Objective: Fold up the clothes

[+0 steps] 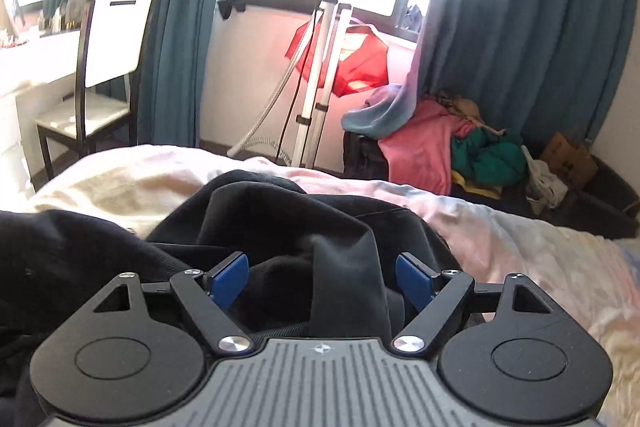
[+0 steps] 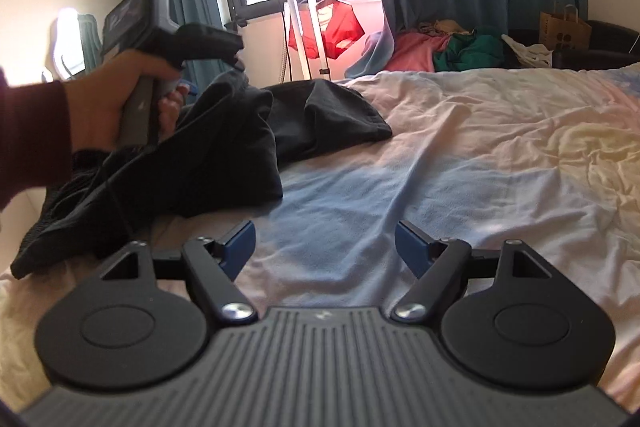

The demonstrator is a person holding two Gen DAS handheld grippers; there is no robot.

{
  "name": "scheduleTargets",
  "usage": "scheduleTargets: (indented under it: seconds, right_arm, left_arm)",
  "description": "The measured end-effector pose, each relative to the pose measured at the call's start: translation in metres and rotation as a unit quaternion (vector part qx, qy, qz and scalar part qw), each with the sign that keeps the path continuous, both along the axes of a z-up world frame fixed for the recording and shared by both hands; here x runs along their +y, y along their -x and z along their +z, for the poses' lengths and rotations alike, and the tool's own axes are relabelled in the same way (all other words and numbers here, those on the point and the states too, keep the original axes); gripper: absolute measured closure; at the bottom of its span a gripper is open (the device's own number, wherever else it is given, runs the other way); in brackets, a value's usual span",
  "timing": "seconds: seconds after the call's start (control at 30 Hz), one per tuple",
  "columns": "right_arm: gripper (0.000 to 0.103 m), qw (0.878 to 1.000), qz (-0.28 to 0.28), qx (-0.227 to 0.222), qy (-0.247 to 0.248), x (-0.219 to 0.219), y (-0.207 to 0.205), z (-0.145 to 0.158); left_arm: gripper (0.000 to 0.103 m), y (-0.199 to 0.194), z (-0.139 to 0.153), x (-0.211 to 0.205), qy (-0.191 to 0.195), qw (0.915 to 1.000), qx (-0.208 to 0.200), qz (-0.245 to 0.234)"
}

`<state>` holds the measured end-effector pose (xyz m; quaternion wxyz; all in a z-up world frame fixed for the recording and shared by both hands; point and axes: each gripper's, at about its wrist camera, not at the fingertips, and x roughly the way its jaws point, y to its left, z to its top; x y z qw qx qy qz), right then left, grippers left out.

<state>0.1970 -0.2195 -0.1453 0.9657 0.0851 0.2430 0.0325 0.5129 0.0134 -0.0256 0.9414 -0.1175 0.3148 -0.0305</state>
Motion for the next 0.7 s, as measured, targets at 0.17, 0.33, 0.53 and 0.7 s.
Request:
scheduleTargets:
  seconds: [0.17,0.33,0.53,0.7]
  right_arm:
    - [0.025,1.000,-0.016,0.008,-0.018,-0.007,-0.021,-0.019]
    - [0.025,0.998,-0.041,0.023,-0.030,-0.016,-0.031,-0.028]
    - [0.025,0.998,-0.060,-0.003,-0.029,-0.021,-0.015,-0.014]
    - [0.025,0.997,-0.063,-0.026,-0.024,-0.019,0.008,0.001]
  left_arm:
    - [0.071,-0.051,-0.006,-0.007,0.003,0.9996,0.022,0.016]
    - [0.098,-0.032,0.016,-0.028,-0.086,0.9963,-0.010,-0.005]
    - [0.099,0.073,0.067,-0.025,-0.113,0.9870,-0.094,-0.064]
    - [0.099,0.200,0.074,-0.002,-0.095,0.9777,-0.137,-0.127]
